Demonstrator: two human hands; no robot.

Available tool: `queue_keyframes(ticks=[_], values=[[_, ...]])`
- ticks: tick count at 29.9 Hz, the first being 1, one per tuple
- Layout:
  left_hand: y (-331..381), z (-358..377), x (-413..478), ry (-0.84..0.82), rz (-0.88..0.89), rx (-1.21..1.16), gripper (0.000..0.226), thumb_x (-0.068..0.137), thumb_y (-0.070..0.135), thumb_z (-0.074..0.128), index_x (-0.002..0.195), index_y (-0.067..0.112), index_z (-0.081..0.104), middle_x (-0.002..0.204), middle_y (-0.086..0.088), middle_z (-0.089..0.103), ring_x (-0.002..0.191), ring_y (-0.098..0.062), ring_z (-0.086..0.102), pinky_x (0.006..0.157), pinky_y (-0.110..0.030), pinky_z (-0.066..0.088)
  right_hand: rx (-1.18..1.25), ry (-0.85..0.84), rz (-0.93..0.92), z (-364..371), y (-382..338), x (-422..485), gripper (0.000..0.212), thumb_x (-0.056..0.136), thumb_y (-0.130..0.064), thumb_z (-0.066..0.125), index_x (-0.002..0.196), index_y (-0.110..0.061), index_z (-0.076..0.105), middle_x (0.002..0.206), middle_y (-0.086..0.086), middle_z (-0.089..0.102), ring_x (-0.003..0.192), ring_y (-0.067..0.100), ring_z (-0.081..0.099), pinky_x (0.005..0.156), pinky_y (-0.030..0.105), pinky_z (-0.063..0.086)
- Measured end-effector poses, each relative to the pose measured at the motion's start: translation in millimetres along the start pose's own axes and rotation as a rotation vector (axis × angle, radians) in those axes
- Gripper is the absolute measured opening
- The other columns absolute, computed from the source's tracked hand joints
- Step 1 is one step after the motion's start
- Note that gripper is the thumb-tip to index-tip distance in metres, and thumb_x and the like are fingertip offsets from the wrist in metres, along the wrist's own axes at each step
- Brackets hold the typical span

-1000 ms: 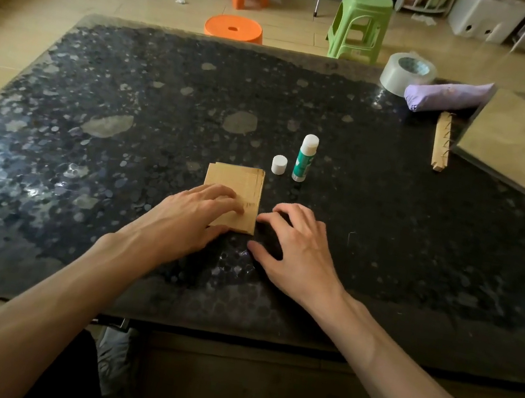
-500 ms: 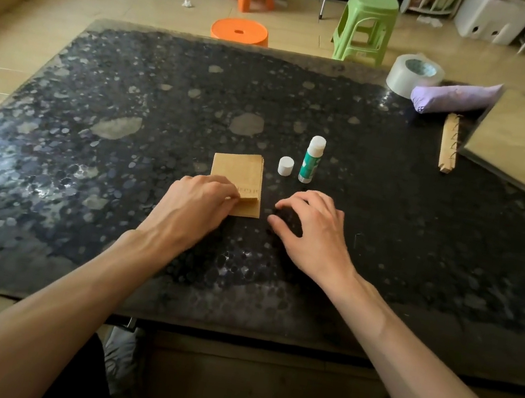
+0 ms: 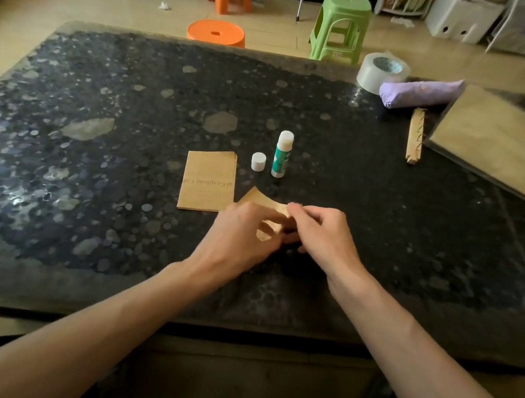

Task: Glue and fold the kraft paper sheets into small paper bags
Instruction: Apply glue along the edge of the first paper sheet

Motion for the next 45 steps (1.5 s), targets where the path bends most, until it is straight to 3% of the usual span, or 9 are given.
queue_keyframes(ticks=[3,6,9,12,17,27,33,40,45], values=[[-2,18,-3,-0.103,-0.021,-0.091,0.032,0.095,0.033,0.069,0.126,0.031,0.071,0.116,0.013,0.074,0.097,0.002,0.069,0.083,-0.024,0.061,-0.089,0.072,-0.031,-13,4,2,0.019,0.102,-0.032,0.064,0.115,-0.027,0.076,0.104,-0.011,0.073,0.099,0.009,0.066,0.088,0.029,0.054],[-3,12,-2,-0.055,-0.021,-0.121,0.03,0.1,0.018,0.061,0.125,0.029,0.072,0.118,0.01,0.074,0.103,-0.002,0.069,0.086,-0.029,0.061,-0.329,0.132,-0.107,-24,0,-1,0.025,0.103,-0.025,0.063,0.126,-0.024,0.071,0.121,-0.006,0.07,0.112,0.014,0.065,0.084,0.027,0.052],[-3,-4,-3,0.035,0.094,0.057,0.031,0.097,0.013,0.061,0.12,0.03,0.073,0.118,0.014,0.072,0.097,0.001,0.067,0.086,-0.026,0.059,-0.481,0.113,-0.141,-33,-2,0,0.024,0.103,-0.03,0.063,0.126,-0.027,0.07,0.124,-0.005,0.07,0.117,0.017,0.065,0.085,0.028,0.05],[-9,-2,-7,-0.017,0.212,0.279,0.025,0.095,0.031,0.066,0.12,0.032,0.072,0.124,0.014,0.066,0.103,-0.002,0.058,0.084,-0.03,0.056,-0.51,0.083,-0.138,-39,1,3,0.023,0.102,-0.031,0.066,0.124,-0.028,0.071,0.126,-0.004,0.069,0.122,0.018,0.062,0.086,0.028,0.044],[-17,8,-17,-0.065,0.27,0.414,0.04,0.09,0.056,0.065,0.123,0.034,0.07,0.125,0.013,0.06,0.119,-0.009,0.05,0.097,-0.034,0.048,-0.562,0.173,-0.162,-44,2,7,0.02,0.096,-0.032,0.074,0.116,-0.03,0.071,0.12,-0.003,0.071,0.11,0.016,0.065,0.078,0.026,0.047],[-27,4,-2,-0.132,0.211,0.446,0.05,0.086,0.059,0.068,0.131,0.039,0.062,0.138,0.014,0.051,0.133,-0.011,0.04,0.108,-0.036,0.04,-0.603,0.285,-0.191,-59,4,18,0.036,0.087,-0.04,0.082,0.117,-0.027,0.069,0.108,-0.007,0.069,0.096,0.01,0.065,0.076,0.029,0.055],[-34,-4,-6,-0.108,0.227,0.477,0.05,0.088,0.06,0.065,0.132,0.036,0.063,0.139,0.011,0.049,0.129,-0.013,0.044,0.105,-0.038,0.043,-0.374,0.273,-0.374,-36,-17,33,0.048,0.085,-0.046,0.082,0.126,-0.029,0.065,0.119,-0.009,0.06,0.11,0.007,0.057,0.093,0.03,0.053],[-26,6,-20,-0.127,0.372,0.616,0.06,0.1,0.064,0.038,0.142,0.024,0.049,0.153,0.004,0.039,0.146,-0.017,0.032,0.111,-0.038,0.043,-0.048,0.257,-0.393,-12,-47,70,0.066,0.081,-0.051,0.084,0.139,-0.031,0.058,0.135,-0.008,0.059,0.124,0.008,0.054,0.102,0.037,0.051],[-28,8,-24,-0.135,0.37,0.624,0.052,0.109,0.052,0.023,0.142,0.021,0.047,0.153,0.005,0.042,0.152,-0.018,0.025,0.116,-0.038,0.036,-0.017,0.241,-0.393,2,-54,81,0.037,0.093,-0.038,0.076,0.127,-0.027,0.067,0.121,-0.009,0.065,0.114,0.008,0.058,0.099,0.035,0.051]])
Point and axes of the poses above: each hand's wrist, its own x-axis towards the middle knuckle, its own z-axis out of the palm, y = z × x, the point moved 9 cm from there along x, towards the middle knuckle
